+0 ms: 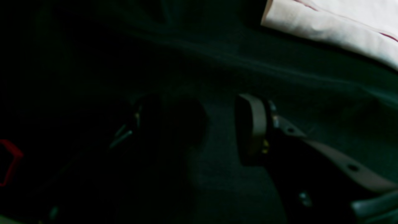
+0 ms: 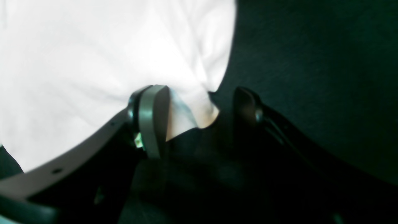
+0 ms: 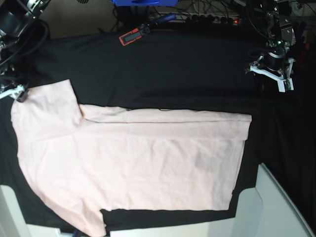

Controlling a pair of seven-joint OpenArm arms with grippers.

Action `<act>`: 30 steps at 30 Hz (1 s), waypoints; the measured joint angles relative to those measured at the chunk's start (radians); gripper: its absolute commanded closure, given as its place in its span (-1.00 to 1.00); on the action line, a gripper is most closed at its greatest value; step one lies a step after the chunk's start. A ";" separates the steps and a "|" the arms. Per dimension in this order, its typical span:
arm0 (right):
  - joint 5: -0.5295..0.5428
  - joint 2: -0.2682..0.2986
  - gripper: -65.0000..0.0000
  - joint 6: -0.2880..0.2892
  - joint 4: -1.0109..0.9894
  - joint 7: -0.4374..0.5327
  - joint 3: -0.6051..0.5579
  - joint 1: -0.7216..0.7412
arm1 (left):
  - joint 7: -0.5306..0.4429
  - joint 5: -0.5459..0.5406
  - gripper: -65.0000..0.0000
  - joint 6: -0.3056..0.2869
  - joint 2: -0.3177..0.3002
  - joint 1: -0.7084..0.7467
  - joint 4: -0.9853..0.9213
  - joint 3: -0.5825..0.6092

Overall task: Fold the T-shirt properly
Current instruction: 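Release the fabric and raise both grippers away from the shirt, then reach the right gripper down to the folded edge and grasp it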

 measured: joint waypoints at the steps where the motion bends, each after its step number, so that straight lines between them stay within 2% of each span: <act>1: 0.000 0.003 0.00 0.001 -0.001 -0.002 0.000 0.000 | 0.000 0.000 -0.12 0.000 0.000 0.000 0.000 0.000; 11: 0.005 0.030 0.02 0.002 -0.060 0.011 0.001 0.002 | 0.000 0.000 -0.12 0.001 0.000 0.000 0.000 0.000; 16: 0.008 0.010 0.55 0.002 -0.058 0.019 0.001 0.003 | 0.000 0.000 -0.12 0.000 0.000 0.000 0.000 0.000; 20: 0.008 0.002 0.75 0.004 -0.058 0.017 0.000 0.006 | 0.000 0.000 -0.12 0.000 0.000 0.000 0.000 0.000; 22: 0.008 0.002 0.95 0.004 -0.058 0.014 -0.001 0.006 | 0.000 0.000 -0.12 0.000 0.001 0.000 0.000 0.000; 23: 0.009 0.002 1.00 0.004 -0.059 0.013 -0.001 0.006 | 0.000 0.000 -0.12 0.000 0.002 0.000 0.000 0.000; 30: 0.008 0.000 1.00 0.004 -0.050 0.005 -0.004 0.005 | 0.000 0.000 -0.12 0.000 0.001 0.000 0.000 0.000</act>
